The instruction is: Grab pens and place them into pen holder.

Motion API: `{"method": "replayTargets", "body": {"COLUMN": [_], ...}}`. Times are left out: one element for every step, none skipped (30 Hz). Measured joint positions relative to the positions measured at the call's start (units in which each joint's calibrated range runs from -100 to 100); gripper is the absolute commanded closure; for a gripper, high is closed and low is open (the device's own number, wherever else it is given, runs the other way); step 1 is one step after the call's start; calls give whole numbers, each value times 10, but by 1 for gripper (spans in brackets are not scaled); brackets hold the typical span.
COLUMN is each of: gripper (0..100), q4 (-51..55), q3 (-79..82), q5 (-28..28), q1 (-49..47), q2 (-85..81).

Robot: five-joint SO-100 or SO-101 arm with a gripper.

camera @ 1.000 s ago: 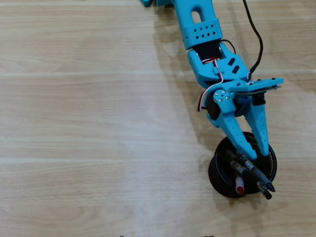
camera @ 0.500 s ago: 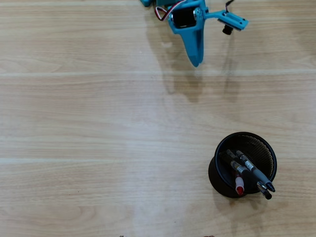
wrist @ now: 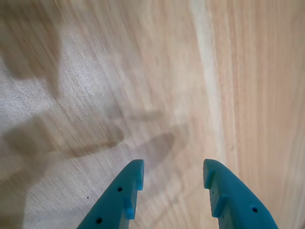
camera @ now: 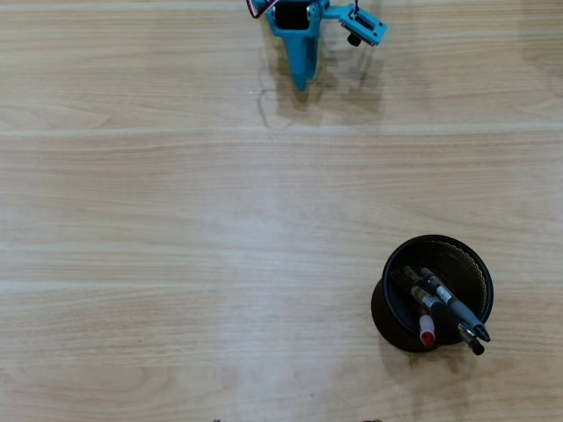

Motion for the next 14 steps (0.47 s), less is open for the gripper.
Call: {"method": "replayTargets", "body": {"gripper": [85,85,85,85,85,85,85,85,85,85,85,85,85,85], "q4": [1,1,2,2,2,2,2,2,2,2,2,2,2,2], "q3": [0,0,0,0,0,0,0,0,0,0,0,0,0,0], "q5": [1,1,2,2,2,2,2,2,2,2,2,2,2,2], "q1": [-1,-1,-1,-1,-2,-3,-3,-3,-3,-3,-3,-3,-3,-3], "q2": [0,-1,-1,-1,-1,-1,-1,-1,-1,-1,-1,-1,-1,-1]}}
